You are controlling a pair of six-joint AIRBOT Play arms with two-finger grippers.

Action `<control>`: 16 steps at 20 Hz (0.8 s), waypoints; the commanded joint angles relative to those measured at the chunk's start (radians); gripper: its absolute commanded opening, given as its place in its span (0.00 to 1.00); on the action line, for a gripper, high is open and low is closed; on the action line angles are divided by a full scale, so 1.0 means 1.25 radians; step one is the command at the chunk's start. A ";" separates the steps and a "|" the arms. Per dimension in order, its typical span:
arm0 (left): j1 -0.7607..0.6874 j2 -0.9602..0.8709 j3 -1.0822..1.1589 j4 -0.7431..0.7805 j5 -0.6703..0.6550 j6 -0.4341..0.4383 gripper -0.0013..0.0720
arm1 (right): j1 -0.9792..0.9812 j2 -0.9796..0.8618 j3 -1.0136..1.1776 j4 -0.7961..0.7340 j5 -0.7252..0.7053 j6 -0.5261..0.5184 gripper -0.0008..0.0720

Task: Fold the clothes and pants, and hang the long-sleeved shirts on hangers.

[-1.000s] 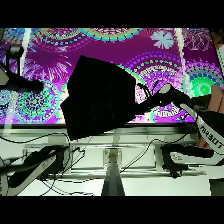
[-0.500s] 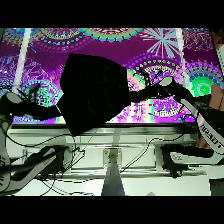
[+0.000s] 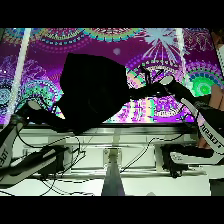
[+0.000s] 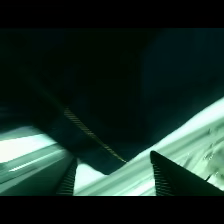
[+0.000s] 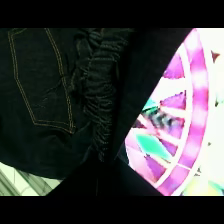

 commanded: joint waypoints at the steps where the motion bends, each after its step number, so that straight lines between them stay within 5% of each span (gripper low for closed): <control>1: -0.107 -0.020 0.004 -0.005 0.086 0.003 0.64 | 0.000 0.000 0.001 0.002 -0.003 0.000 0.06; 4: -0.128 -0.020 0.007 -0.032 0.128 -0.001 0.58 | 0.000 0.001 0.001 0.002 0.002 0.000 0.06; 5: -0.126 -0.020 0.009 -0.031 0.129 0.000 0.29 | 0.000 0.001 0.001 0.002 0.001 0.000 0.06; 9: -0.121 -0.020 0.058 -0.029 0.168 0.000 0.04 | 0.000 0.006 0.028 0.000 0.019 -0.003 0.06; 16: -0.058 0.026 0.416 -0.024 0.180 0.006 0.04 | 0.000 0.142 0.211 -0.069 0.032 -0.002 0.06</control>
